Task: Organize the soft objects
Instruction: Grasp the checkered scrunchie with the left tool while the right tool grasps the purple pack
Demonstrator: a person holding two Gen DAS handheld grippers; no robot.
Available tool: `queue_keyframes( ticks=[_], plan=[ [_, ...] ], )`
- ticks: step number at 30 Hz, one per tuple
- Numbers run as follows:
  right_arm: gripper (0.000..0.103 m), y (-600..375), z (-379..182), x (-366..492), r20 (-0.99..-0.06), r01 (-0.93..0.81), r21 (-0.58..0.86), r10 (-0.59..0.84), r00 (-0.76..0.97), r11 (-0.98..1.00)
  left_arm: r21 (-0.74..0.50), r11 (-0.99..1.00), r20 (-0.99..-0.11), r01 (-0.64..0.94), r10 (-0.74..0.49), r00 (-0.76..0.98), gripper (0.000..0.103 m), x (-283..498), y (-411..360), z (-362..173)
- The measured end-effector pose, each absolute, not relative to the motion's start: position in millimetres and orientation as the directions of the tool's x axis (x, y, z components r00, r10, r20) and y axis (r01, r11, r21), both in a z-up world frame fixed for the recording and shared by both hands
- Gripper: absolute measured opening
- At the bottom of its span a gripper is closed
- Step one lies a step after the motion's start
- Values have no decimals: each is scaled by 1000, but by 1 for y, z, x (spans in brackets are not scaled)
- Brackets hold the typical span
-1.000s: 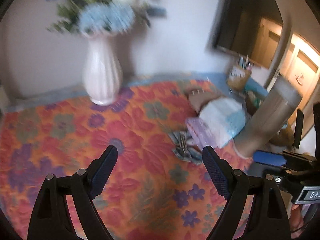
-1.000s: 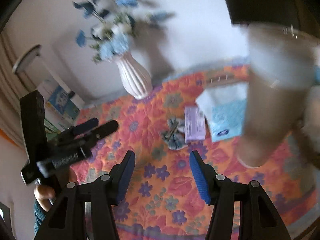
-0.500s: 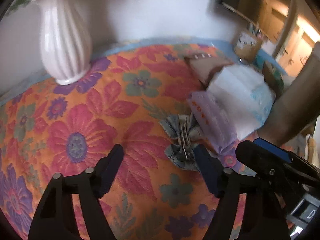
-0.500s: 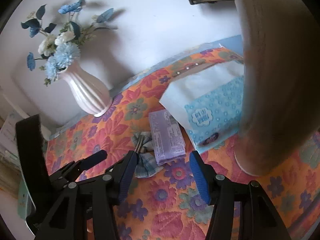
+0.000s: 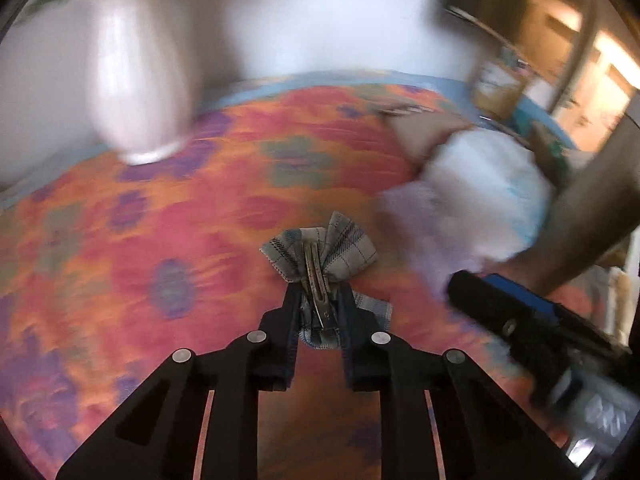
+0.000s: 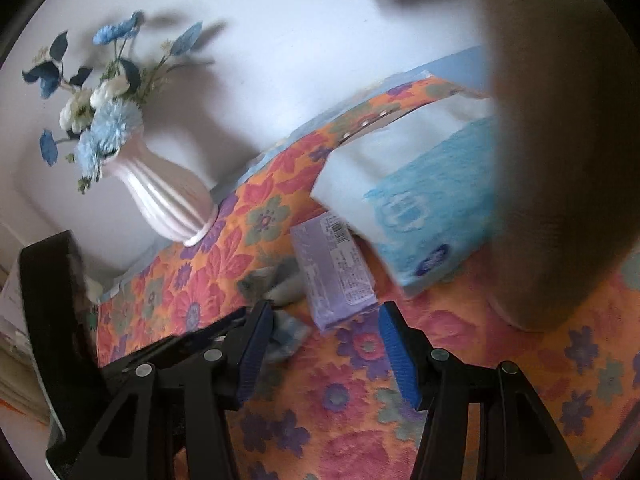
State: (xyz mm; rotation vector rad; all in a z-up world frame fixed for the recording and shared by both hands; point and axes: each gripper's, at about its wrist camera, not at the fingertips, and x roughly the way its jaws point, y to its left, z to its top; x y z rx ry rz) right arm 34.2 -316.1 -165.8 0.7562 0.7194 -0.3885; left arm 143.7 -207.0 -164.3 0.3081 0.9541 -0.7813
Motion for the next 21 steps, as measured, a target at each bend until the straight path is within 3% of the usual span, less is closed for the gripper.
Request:
queue_keyframes(
  ticks=[3, 12, 13, 14, 15, 18, 21],
  plan=[
    [55, -315, -170, 46, -731, 585, 452, -96, 675, 673, -64, 740, -823, 670, -419, 384, 14, 153, -173, -159],
    [55, -308, -176, 86, -758, 639, 332, -207, 618, 694, -142, 772, -780, 620, -473, 410, 15, 158, -111, -162],
    [51, -304, -175, 89, -752, 602, 342, -174, 636, 722, -147, 770, -775, 621, -480, 412, 15, 158, -110, -164],
    [39, -301, -175, 93, -742, 558, 362, -131, 657, 747, -145, 770, -773, 621, -480, 415, 15, 156, -109, -166],
    [36, -291, -173, 96, -725, 468, 387, -51, 687, 795, -144, 771, -770, 620, -481, 419, 15, 157, -108, -168],
    [36, -274, -164, 85, -732, 448, 321, -82, 677, 834, -153, 778, -753, 610, -491, 438, 15, 158, -104, -163],
    [37, -282, -166, 69, -730, 495, 381, -75, 679, 781, -161, 794, -749, 586, -485, 452, 15, 162, -101, -163]
  ],
)
